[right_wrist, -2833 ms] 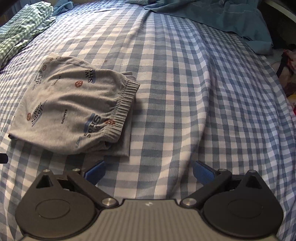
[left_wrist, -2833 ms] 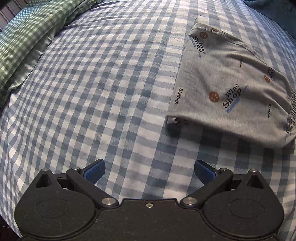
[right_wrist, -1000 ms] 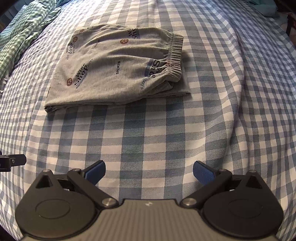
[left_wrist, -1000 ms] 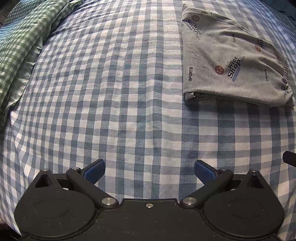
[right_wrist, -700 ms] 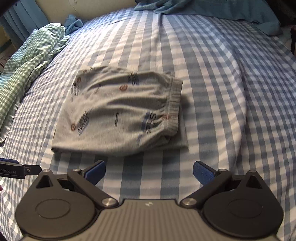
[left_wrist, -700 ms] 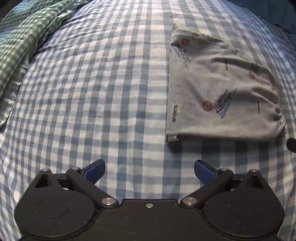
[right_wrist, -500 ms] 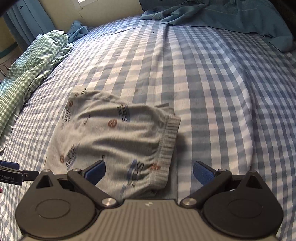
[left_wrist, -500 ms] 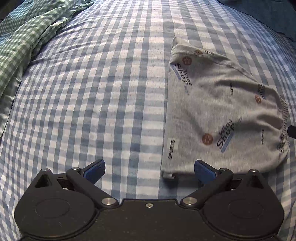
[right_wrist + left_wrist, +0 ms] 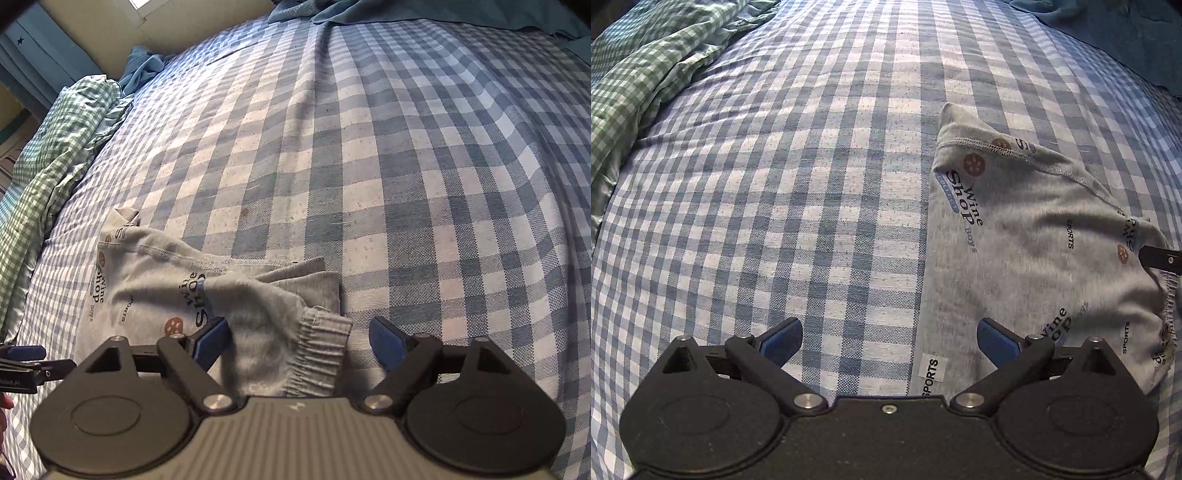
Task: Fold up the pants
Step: 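Grasp the waistband edge with the right gripper while the left gripper grasps the fabric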
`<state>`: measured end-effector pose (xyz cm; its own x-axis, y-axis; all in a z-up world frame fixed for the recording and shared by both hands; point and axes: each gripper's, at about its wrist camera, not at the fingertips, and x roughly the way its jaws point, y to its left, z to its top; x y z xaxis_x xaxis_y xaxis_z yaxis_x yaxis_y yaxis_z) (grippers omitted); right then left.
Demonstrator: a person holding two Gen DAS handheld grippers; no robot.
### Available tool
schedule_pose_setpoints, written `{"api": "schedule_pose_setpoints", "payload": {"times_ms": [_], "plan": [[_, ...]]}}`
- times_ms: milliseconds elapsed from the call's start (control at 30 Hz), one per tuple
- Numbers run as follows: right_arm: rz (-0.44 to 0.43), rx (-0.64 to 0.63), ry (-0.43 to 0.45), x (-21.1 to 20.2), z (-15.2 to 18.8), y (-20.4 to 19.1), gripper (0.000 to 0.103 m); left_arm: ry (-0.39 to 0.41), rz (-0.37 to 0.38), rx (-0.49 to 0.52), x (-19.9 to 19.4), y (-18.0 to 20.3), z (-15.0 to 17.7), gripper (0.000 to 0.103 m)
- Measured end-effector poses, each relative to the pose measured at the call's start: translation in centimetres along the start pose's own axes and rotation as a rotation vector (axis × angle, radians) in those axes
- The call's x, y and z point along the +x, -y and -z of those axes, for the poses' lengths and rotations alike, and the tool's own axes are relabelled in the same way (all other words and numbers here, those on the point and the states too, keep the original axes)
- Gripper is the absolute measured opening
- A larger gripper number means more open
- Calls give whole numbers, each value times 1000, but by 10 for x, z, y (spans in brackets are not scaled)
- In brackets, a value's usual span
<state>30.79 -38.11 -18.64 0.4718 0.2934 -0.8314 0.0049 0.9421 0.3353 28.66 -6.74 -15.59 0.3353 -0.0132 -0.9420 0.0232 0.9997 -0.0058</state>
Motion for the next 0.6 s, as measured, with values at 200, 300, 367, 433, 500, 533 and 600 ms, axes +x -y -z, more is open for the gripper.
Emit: {"api": "schedule_pose_setpoints", "payload": {"times_ms": [200, 300, 367, 433, 500, 533, 600], "plan": [[-4, -3, 22, -1, 6, -8, 67, -10, 50, -20, -2, 0, 10, 76], [-20, 40, 27, -2, 7, -3, 62, -25, 75, -41, -1, 0, 12, 62], [-23, 41, 26, -3, 7, -2, 56, -37, 99, -57, 0, -2, 11, 46], [-22, 28, 23, -4, 7, -4, 50, -54, 131, -81, 2, -4, 11, 35], [-15, 19, 23, -6, 7, -7, 45, -64, 160, -87, 3, -4, 11, 23], [-13, 15, 23, -6, 7, -9, 40, -67, 155, -83, 3, -1, 11, 21], [-1, 6, 29, -8, 7, -13, 32, -64, 141, -72, 1, 2, 11, 13]]}}
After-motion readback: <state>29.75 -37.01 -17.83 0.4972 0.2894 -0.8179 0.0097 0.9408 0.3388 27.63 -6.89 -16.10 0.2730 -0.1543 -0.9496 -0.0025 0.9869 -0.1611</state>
